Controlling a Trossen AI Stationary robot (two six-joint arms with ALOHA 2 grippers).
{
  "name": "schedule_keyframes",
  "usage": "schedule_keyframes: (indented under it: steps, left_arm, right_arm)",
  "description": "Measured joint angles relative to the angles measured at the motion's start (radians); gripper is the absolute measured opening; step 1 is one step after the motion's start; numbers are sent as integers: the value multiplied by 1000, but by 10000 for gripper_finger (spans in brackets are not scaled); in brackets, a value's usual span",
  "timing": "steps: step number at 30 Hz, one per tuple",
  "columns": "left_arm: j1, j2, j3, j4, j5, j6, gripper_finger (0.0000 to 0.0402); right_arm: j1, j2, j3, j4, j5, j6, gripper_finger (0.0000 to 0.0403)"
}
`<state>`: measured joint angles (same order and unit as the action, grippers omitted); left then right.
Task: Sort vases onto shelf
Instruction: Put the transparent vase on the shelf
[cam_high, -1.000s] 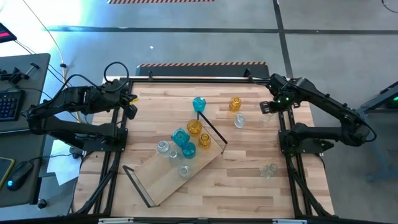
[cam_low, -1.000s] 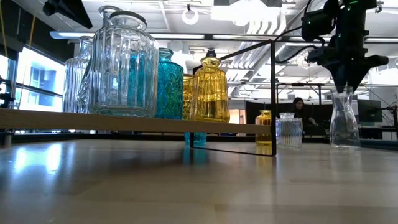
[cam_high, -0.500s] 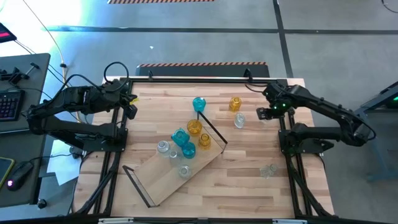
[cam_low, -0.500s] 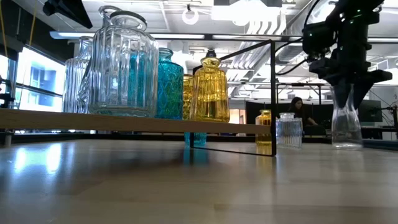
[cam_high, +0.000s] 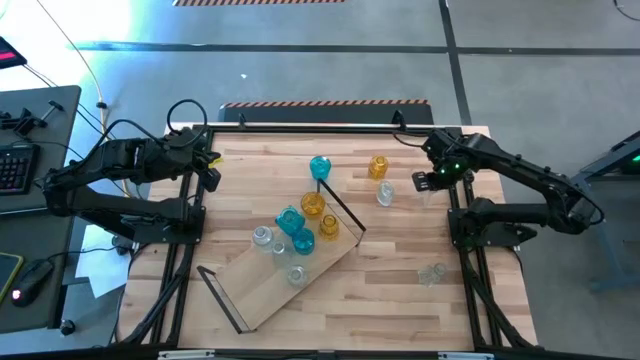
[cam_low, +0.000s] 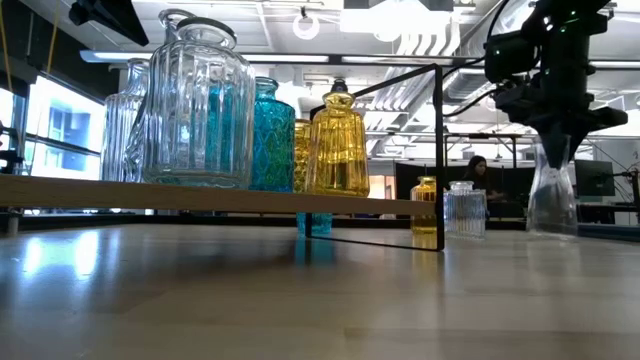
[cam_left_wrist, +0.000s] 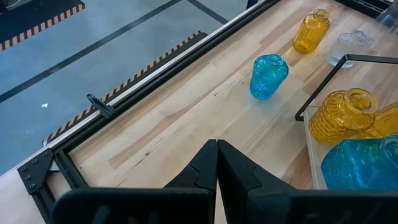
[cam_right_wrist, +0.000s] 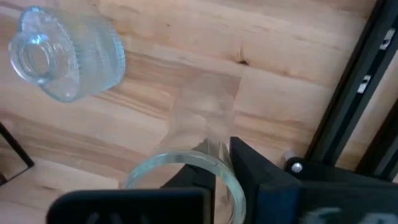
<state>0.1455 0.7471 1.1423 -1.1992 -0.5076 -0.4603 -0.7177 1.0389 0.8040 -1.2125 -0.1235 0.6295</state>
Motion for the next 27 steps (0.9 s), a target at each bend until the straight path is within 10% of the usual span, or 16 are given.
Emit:
schedule_keyframes:
  steps: [10, 27]
  left_arm:
    - [0, -10, 30, -1, -3, 19, 1]
    - [0, -68, 59, -8, -1, 43, 0]
  right_arm:
    - [97, 0, 93, -60, -20, 69, 8]
    - [391, 32, 791, -224, 175, 256, 4]
